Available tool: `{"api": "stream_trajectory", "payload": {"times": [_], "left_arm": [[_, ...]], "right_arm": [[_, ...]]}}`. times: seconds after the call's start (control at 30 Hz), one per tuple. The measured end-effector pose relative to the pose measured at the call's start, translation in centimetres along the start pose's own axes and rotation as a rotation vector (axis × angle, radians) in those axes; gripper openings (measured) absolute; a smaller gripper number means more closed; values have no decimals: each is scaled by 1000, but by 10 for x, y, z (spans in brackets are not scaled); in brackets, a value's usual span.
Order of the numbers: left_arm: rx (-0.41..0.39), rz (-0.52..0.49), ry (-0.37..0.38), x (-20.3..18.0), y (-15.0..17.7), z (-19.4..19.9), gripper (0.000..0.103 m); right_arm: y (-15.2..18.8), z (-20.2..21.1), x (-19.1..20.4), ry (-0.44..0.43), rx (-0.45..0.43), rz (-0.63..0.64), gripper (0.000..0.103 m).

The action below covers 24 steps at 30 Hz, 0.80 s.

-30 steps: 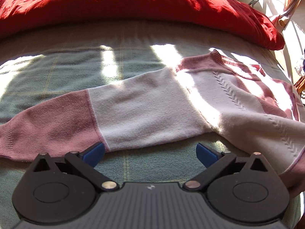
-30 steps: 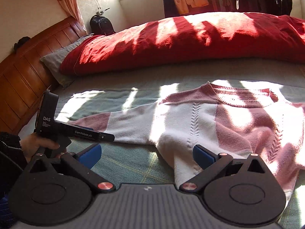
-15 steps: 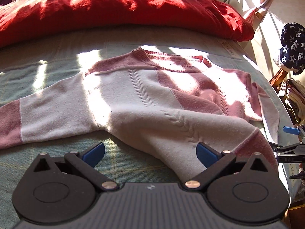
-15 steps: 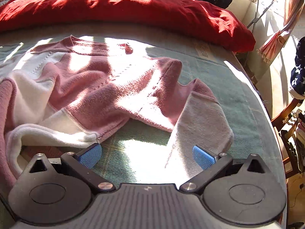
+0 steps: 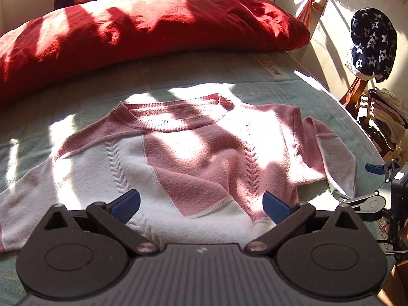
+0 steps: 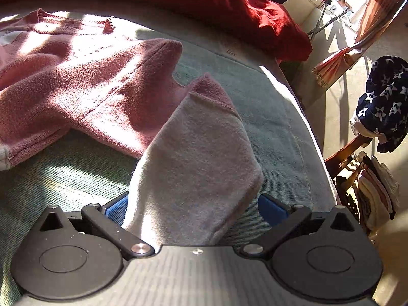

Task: Fold clothes

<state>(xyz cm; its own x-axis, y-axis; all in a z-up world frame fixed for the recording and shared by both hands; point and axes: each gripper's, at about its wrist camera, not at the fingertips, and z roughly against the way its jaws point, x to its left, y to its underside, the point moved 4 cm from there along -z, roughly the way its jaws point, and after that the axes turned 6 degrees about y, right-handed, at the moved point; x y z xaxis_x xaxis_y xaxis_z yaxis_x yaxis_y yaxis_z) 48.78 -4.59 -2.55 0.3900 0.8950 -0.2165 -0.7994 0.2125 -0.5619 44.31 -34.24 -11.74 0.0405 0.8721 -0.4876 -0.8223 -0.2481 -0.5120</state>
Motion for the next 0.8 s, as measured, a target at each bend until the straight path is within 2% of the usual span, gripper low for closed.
{"api": "stream_trajectory", "payload": {"times": [0.2, 0.27, 0.33, 0.43, 0.5, 0.53, 0.6, 0.7, 0.8], "left_arm": [[-1, -25, 2, -18, -5, -6, 101], [1, -20, 2, -21, -5, -8, 101], [-1, -18, 3, -25, -5, -9, 101], [1, -20, 10, -31, -6, -11, 101], [7, -27, 16, -35, -6, -13, 101], [9, -31, 19, -37, -6, -14, 101], [12, -38, 26, -42, -6, -16, 101], [17, -42, 37, -44, -5, -18, 101], [22, -37, 43, -43, -2, -19, 101]], "right_arm": [[6, -21, -62, 108, 15, 4, 103], [7, -28, -80, 117, 25, -20, 103], [8, -25, -96, 51, 9, -84, 103], [6, -10, -100, -123, -25, -162, 100], [5, -2, -91, -222, -17, -176, 85], [4, 3, -80, -269, -7, -169, 82], [2, 13, -54, -359, 15, -144, 66], [-1, 24, -24, -424, 25, -106, 49], [-4, 31, 1, -443, 46, -90, 44]]}}
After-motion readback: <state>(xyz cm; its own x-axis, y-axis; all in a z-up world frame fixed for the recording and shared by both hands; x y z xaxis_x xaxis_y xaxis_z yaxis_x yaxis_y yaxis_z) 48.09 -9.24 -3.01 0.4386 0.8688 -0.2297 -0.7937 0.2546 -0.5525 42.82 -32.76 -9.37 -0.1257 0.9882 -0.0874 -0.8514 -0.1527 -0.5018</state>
